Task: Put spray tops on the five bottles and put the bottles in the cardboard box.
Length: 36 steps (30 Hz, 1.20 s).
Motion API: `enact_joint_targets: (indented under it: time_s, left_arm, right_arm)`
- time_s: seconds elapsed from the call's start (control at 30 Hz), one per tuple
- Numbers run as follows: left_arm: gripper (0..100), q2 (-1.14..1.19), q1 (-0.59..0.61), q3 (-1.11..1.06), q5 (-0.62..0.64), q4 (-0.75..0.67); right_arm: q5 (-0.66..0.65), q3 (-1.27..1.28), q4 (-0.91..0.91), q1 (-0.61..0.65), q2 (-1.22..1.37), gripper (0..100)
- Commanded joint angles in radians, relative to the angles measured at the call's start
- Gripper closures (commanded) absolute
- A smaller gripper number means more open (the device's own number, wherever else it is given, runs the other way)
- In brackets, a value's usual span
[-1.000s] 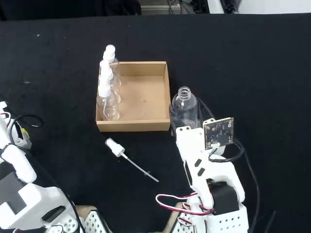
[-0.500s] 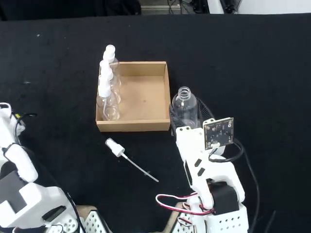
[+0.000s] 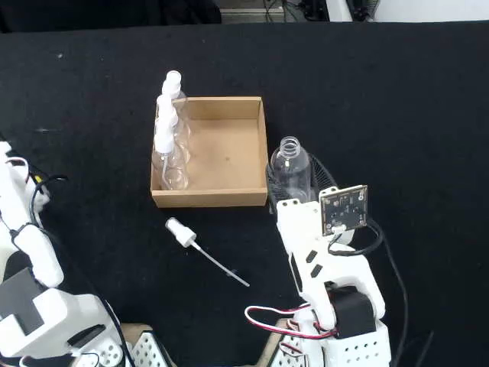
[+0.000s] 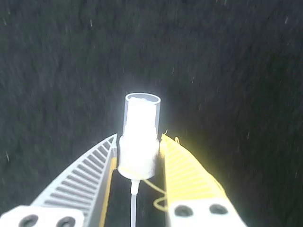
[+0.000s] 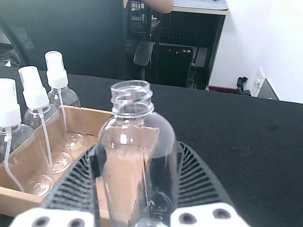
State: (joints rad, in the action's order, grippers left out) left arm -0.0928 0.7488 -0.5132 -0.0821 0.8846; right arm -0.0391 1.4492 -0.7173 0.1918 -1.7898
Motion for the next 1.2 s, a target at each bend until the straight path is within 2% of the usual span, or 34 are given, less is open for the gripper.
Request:
enact_joint_targets:
  time_s: [0.0,0.2,0.57,0.73,0.9,1.17]
  left_arm:
    - [97,-0.023,-0.028,0.09,0.005,0.166]
    - [97,-0.023,-0.053,0.236,0.005,0.405]
    - [97,-0.04,-0.044,0.283,0.008,0.44]
    - [97,-0.183,-0.054,0.283,0.005,0.545]
    - [97,-0.328,-0.053,0.239,0.009,0.508]
    - [97,-0.451,-0.094,0.027,0.011,0.365]
  right_arm:
    - [0.002,-0.027,0.023,-0.014,-0.013,98.5]
    - [0.002,-0.027,0.023,-0.014,-0.013,98.5]
    - [0.003,-0.027,0.021,-0.014,-0.013,98.5]
    - [0.003,-0.027,0.021,-0.014,-0.013,98.5]
    - [0.005,-0.028,0.021,-0.014,-0.013,98.6]
    - [0.006,-0.028,0.021,-0.014,-0.013,98.6]
